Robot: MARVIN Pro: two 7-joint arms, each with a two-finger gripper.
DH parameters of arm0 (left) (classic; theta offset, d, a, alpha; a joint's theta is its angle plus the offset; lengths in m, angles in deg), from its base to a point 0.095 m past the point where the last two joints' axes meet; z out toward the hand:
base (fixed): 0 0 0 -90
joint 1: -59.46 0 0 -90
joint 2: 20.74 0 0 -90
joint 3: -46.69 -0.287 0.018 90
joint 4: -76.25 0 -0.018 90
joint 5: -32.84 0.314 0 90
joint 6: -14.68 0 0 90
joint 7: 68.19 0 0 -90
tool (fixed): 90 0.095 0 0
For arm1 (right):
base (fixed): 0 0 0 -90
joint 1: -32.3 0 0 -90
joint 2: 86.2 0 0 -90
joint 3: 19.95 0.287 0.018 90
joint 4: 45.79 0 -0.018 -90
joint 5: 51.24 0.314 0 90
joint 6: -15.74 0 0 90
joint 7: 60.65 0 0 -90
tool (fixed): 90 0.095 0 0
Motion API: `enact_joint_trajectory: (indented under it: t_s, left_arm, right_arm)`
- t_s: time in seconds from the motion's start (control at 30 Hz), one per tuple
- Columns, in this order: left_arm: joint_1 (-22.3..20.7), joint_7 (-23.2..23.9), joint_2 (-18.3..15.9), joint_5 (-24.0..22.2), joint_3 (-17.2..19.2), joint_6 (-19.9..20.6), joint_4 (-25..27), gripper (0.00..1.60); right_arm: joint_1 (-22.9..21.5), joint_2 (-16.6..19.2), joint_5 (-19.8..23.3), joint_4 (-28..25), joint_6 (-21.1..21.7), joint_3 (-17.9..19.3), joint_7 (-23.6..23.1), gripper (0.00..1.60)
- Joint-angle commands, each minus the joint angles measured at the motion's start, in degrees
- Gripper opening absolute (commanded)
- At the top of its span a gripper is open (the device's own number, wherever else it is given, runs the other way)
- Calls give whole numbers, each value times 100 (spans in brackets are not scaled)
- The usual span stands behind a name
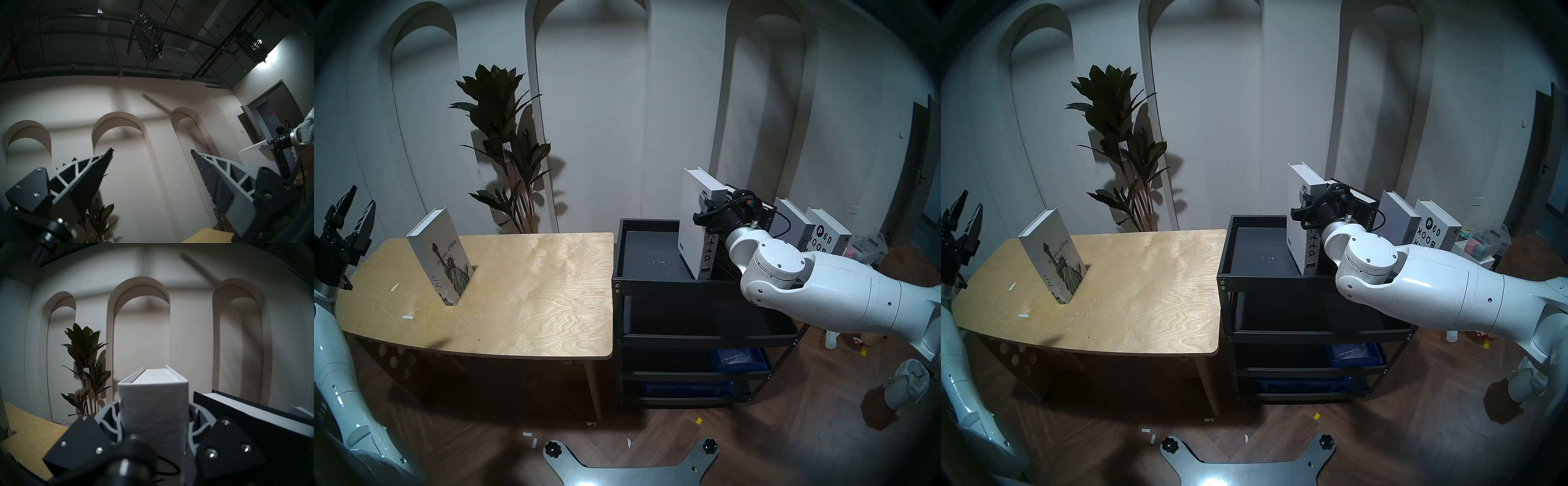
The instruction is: Move the books from the display table onto the shelf, standing them upright with spines facing out and tallest at one end
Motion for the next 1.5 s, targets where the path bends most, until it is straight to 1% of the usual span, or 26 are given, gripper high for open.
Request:
enact_joint_trajectory:
  t_s: [0.0,0.43,0.97,1.0,1.03,1.07,1.13,1.2,1.37,1.47]
  left_arm:
    - [-37,4,-73,6,-13,10,70,160]
    - [-37,4,-73,6,-13,11,70,160]
    - [-38,4,-73,6,-13,11,70,160]
    - [-38,4,-73,6,-13,11,70,160]
    - [-38,4,-73,6,-13,11,70,160]
    - [-38,4,-73,6,-13,11,70,160]
    - [-38,4,-72,6,-13,10,70,160]
    - [-38,4,-72,6,-13,10,70,160]
    - [-38,4,-72,6,-13,11,70,160]
    - [-38,4,-72,6,-13,10,70,160]
  right_arm:
    - [-1,88,6,-86,-120,53,32,0]
    - [144,178,-3,-209,-221,-71,135,0]
    - [146,306,93,-190,-267,-89,74,0]
    - [146,308,97,-193,-267,-90,72,21]
    - [146,310,102,-197,-268,-91,70,36]
    - [144,312,105,-199,-270,-92,68,65]
    - [143,311,103,-200,-277,-93,73,66]
    - [139,313,106,-203,-279,-92,73,63]
    - [134,303,126,-173,-286,-94,47,65]
    - [126,314,139,-179,-286,-89,40,77]
